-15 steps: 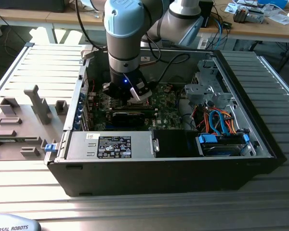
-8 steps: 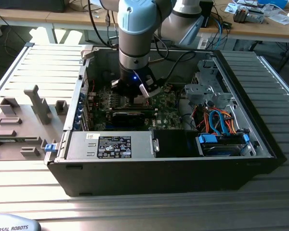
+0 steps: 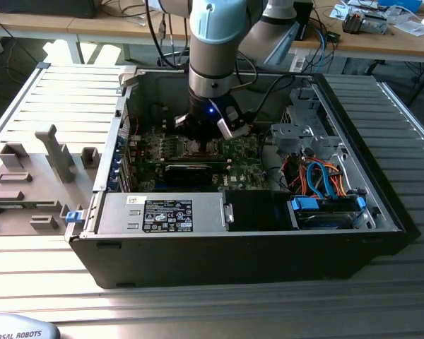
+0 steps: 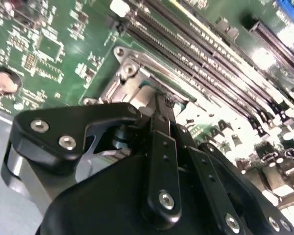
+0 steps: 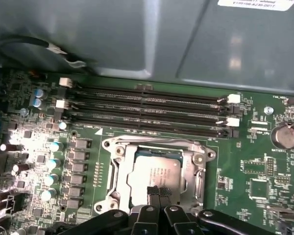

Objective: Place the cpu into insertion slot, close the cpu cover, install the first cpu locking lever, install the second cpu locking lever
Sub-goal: 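Install the second cpu locking lever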

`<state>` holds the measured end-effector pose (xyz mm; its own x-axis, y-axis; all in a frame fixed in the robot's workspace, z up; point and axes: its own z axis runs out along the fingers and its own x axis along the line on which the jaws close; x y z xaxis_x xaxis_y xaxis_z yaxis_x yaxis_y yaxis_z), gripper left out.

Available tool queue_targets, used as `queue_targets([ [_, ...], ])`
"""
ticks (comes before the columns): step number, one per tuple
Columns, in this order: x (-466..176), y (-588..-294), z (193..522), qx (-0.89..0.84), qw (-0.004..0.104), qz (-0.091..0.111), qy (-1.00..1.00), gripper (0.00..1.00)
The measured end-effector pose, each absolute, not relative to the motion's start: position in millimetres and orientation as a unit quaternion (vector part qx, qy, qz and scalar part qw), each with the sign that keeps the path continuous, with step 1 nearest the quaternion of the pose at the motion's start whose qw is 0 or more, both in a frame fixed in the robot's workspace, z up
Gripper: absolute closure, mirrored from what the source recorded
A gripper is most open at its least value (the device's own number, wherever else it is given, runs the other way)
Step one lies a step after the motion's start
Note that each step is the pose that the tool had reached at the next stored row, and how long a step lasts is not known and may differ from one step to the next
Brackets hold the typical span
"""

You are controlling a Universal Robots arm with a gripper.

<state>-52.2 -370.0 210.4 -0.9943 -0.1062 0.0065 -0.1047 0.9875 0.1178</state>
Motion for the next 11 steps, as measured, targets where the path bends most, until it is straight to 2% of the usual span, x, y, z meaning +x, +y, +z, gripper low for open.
queue_targets([
  [4,-52,-358,217,0.053,0.007,-0.040,-0.998,0.89],
  [8,-52,-353,226,0.052,0.009,-0.012,-0.999,0.89],
  [10,-52,-349,232,0.052,0.010,0.018,-0.998,0.89],
  [11,-52,-347,234,0.052,0.011,0.025,-0.998,0.89],
])
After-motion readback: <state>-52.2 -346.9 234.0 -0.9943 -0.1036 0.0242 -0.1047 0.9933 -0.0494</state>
